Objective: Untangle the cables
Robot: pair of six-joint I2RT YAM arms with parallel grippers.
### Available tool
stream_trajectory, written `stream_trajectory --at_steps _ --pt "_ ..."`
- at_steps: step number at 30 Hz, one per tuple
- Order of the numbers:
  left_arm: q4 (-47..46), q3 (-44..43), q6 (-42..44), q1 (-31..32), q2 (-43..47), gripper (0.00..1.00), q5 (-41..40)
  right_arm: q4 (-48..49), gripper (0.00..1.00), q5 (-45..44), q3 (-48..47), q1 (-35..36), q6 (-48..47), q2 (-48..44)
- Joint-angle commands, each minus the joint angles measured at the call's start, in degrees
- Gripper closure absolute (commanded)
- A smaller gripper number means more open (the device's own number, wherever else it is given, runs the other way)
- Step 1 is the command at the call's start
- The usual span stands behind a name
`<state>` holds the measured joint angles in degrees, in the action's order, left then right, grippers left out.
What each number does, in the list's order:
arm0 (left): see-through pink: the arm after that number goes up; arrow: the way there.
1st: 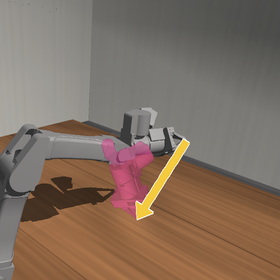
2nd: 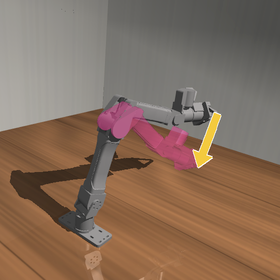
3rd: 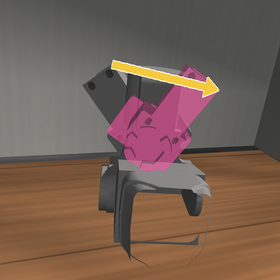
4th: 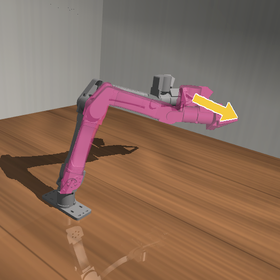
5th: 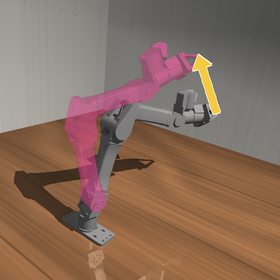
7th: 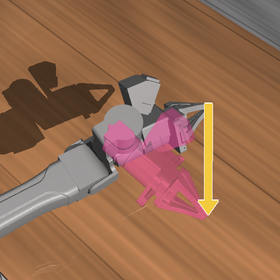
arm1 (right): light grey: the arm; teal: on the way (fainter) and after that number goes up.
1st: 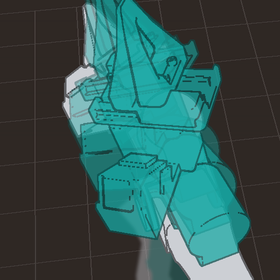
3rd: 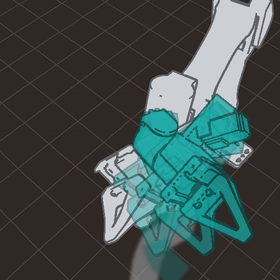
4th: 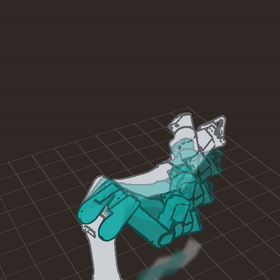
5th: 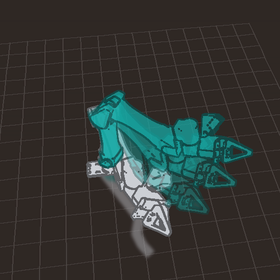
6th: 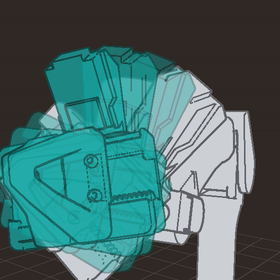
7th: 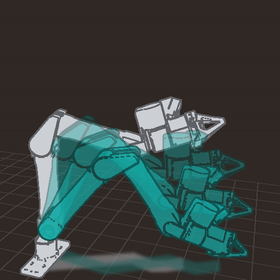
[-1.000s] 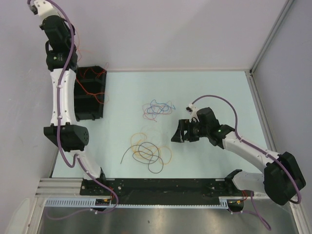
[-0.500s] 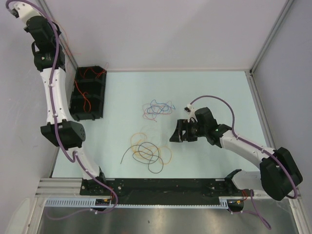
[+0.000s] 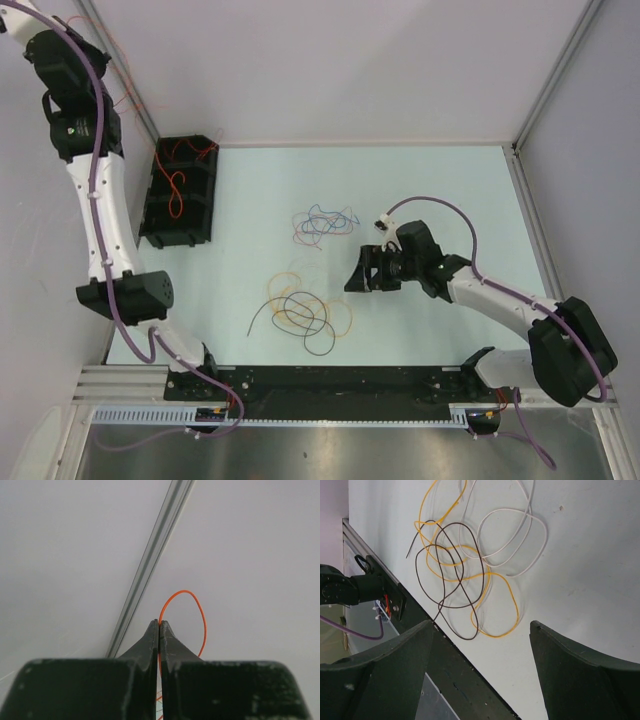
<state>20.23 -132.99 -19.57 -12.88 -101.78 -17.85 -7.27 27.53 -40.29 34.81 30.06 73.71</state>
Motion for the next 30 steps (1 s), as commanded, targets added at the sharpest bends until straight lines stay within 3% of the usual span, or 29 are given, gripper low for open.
stream_trajectory --at_steps 1,13,30 --pt "-2.74 3.08 -0.64 -0.3 7.63 1.0 -0.87 1.38 0.17 0.42 0.04 1.31 0.52 -1.02" --pt "-8.1 11.78 0.15 -0.39 12.39 1.0 0.88 -2.14 0.17 -3.53 0.39 4.13 0.52 -5.94" --pt "-8.36 10.82 0.5 -0.83 8.7 1.0 0.71 -1.17 0.17 -4.06 2.24 4.92 1.23 -5.95"
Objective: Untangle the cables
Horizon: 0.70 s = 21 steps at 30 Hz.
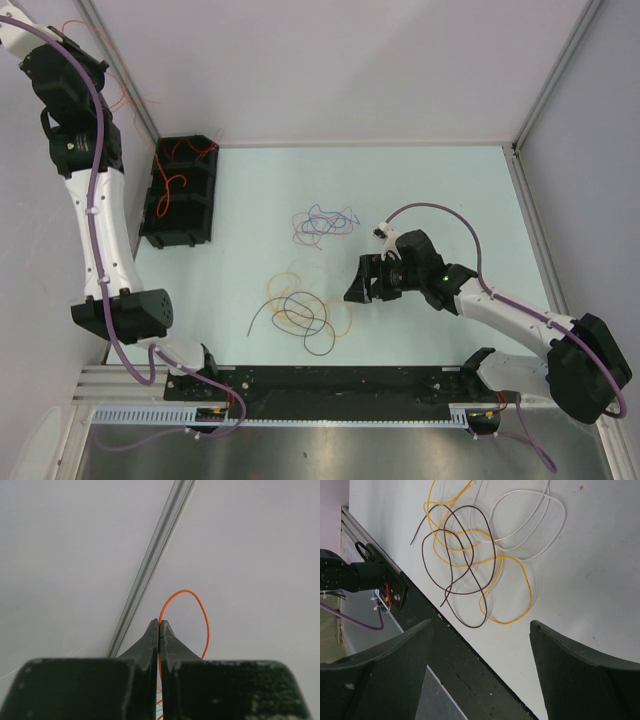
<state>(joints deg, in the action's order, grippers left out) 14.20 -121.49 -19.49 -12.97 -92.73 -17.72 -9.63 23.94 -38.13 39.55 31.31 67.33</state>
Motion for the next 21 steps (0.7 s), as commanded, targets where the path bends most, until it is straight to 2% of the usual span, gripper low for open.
stream_trajectory --at_steps 1,13,21 --pt "-2.24 0.11 0.41 -0.74 -0.35 1.0 0.4 1.28 0.17 -0.48 0.07 0.18 -0.02 0.52" --pt "-7.08 12.59 -2.13 -3.64 6.77 1.0 -2.15 1.89 0.17 -0.21 0.16 0.09 -0.37 2.28" --pt "-7.96 11.37 -4.16 -4.69 7.65 1.0 0.84 2.25 0.18 -0.3 0.42 0.35 -0.02 2.19"
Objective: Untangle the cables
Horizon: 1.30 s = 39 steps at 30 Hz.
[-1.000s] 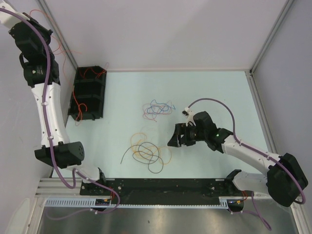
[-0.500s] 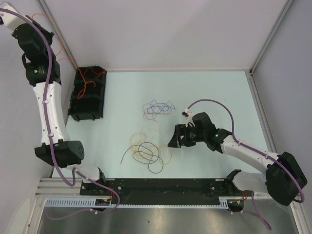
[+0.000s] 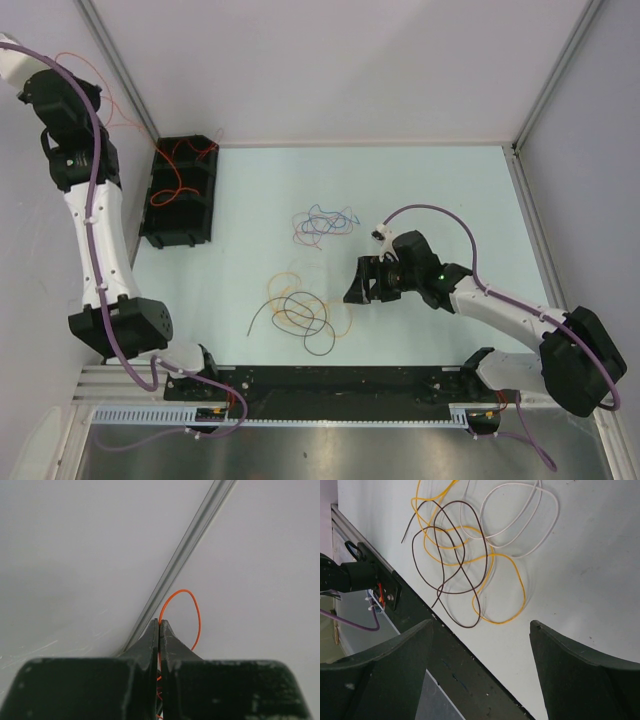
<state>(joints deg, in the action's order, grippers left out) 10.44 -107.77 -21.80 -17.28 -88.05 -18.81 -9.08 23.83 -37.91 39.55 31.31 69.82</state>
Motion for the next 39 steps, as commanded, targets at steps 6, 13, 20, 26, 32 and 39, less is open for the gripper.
stream_trajectory --at_steps 6,13,20,26,32,39 --pt "-3.76 -3.77 -1.58 -0.39 4.29 1.0 1.32 1.52 0.17 -0.63 0.64 0.53 0.24 -1.09" --pt "-4.19 -2.11 -1.58 -0.56 4.81 1.0 1.49 1.61 0.18 -0.89 0.82 1.23 0.68 -1.53" --pt "-5.07 0.71 -1.66 -0.56 5.61 1.0 1.41 1.08 0.18 -1.42 1.08 1.23 0.42 -2.32" --pt "-6.83 4.14 -1.49 -0.56 5.96 1.0 1.49 1.26 0.17 -1.07 1.17 1.32 0.42 -2.15" --pt "-9.29 9.23 -1.14 -0.56 7.28 1.0 1.23 0.99 0.18 -1.25 1.17 1.14 0.07 -2.15" --pt "-14.47 26.42 -4.21 -0.65 14.91 1.0 0.62 3.54 0.17 0.07 1.17 1.14 0.59 -0.39"
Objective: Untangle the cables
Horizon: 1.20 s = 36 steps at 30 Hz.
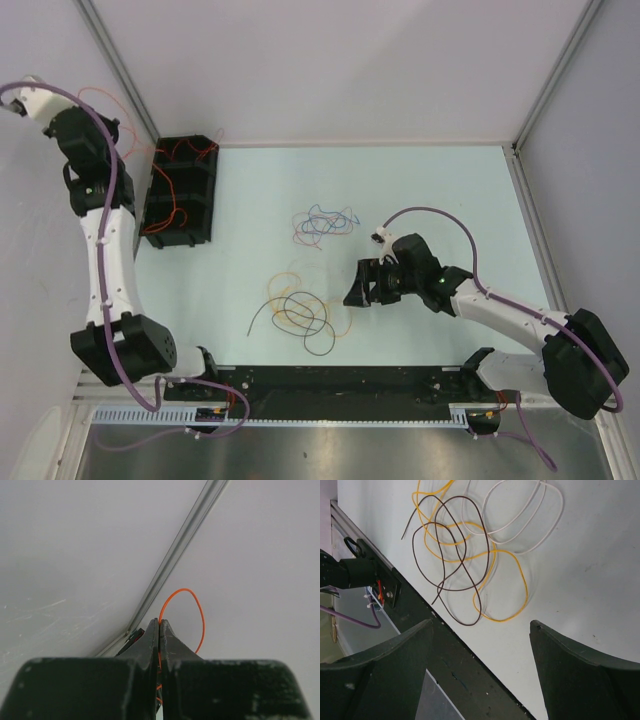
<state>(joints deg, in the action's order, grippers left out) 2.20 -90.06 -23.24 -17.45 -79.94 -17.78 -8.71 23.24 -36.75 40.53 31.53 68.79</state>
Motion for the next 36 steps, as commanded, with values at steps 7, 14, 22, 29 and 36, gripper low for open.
stream_trajectory --at_steps 7,14,22,29,36 --pt "-5.89 22.28 -4.88 -0.48 13.49 1.0 -1.29 3.79 0.17 0.92 0.01 0.77 0.2 0.99" --pt "-4.93 26.26 -2.6 -0.48 13.5 1.0 0.37 3.7 0.18 1.54 0.1 0.69 -0.41 0.82" --pt "1.66 25.2 -0.93 -0.39 10.08 1.0 0.64 3.61 0.18 1.45 1.07 0.16 -0.94 -0.41" --pt "4.84 23.09 0.39 -0.04 3.49 1.0 1.43 4.23 0.18 2.24 1.16 -0.19 -1.29 0.11" --pt "3.95 22.12 2.68 -0.04 -1.79 1.0 3.01 5.54 0.17 3.03 1.77 -1.07 -1.12 0.29"
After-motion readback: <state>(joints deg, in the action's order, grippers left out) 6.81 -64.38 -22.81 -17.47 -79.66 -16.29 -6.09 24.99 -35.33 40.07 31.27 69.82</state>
